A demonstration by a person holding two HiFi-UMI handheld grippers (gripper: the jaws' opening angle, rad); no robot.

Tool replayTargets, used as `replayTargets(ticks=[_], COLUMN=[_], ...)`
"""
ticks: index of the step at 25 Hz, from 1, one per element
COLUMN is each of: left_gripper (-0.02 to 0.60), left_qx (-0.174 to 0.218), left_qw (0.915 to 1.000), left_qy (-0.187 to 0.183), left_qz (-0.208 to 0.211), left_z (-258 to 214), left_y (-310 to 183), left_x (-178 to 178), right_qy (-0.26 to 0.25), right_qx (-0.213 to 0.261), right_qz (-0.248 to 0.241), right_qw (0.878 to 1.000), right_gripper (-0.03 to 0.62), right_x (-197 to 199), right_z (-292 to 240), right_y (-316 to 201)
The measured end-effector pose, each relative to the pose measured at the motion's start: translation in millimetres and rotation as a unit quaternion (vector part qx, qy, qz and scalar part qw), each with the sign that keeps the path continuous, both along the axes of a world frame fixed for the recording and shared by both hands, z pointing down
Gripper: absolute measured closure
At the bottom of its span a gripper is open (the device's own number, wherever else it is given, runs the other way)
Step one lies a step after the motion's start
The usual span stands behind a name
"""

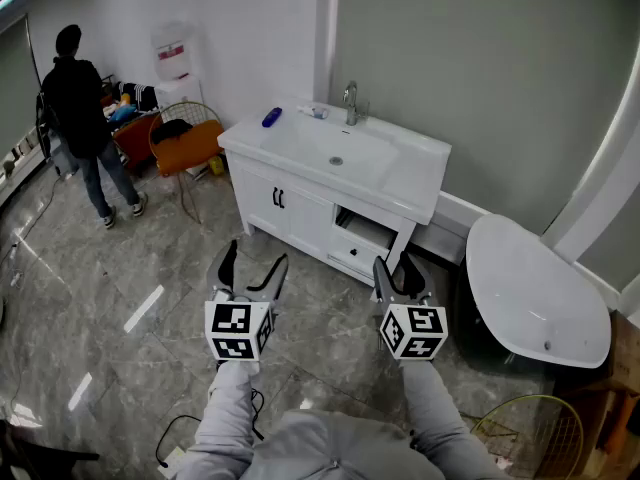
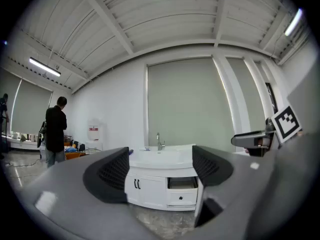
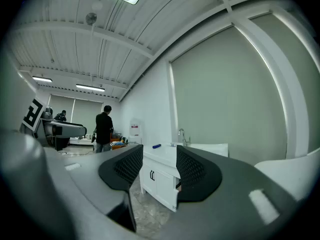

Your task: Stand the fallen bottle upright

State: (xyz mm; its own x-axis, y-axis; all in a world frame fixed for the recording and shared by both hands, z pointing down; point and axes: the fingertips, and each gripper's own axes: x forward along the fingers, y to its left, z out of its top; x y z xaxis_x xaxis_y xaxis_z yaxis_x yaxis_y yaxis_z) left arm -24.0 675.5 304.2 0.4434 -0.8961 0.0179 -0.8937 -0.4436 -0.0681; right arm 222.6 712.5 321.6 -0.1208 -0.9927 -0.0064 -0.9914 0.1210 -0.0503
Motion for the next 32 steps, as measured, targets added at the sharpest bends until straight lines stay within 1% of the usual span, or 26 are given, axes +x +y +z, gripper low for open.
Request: replayTargets(ticks=[8, 12, 20, 24, 29, 32], left_gripper=[0.160, 0.160, 0.160, 0.160, 0.160, 0.160], left_qx=[0.000, 0.000, -0.002, -0.005, -0.016, -0.019], left_qw=[1.0000, 1.0000, 0.9997, 0.9994, 0.9988, 0.9986], left_qy=[-0.002, -0.004, -0.006, -0.009, -0.010, -0.009], left_qz=[0.001, 0.005, 0.025, 0.033, 0.045, 0.049], left_z=[0.8, 0.6, 4.1, 7.8, 21.8, 24.8], left_y=[-6.3, -8.4, -20.3, -31.2, -45.2, -61.7], left_x=[-7.1, -13.3, -25.1, -30.7, -27.8, -21.8], right_qy=[-0.003, -0.015, -0.037, -0.038, -0.043, -0.052], right_qx=[0.000, 0.010, 0.013, 0.015, 0.001, -0.003], right_qz=[0.001, 0.001, 0.011, 0.017, 0.024, 0.020], right_qw=[1.000, 1.000, 0.999, 0.999, 0.999, 0.998], right_gripper=[0.384, 0.384, 0.382, 0.382, 0.382, 0.382], right_x=[-6.7, -14.3, -32.0, -40.7, -38.1, -34.6], right_z=[2.8, -1.5, 1.0, 2.7, 16.4, 18.4], right_y=[-6.7, -5.8, -11.3, -16.1, -25.2, -42.1])
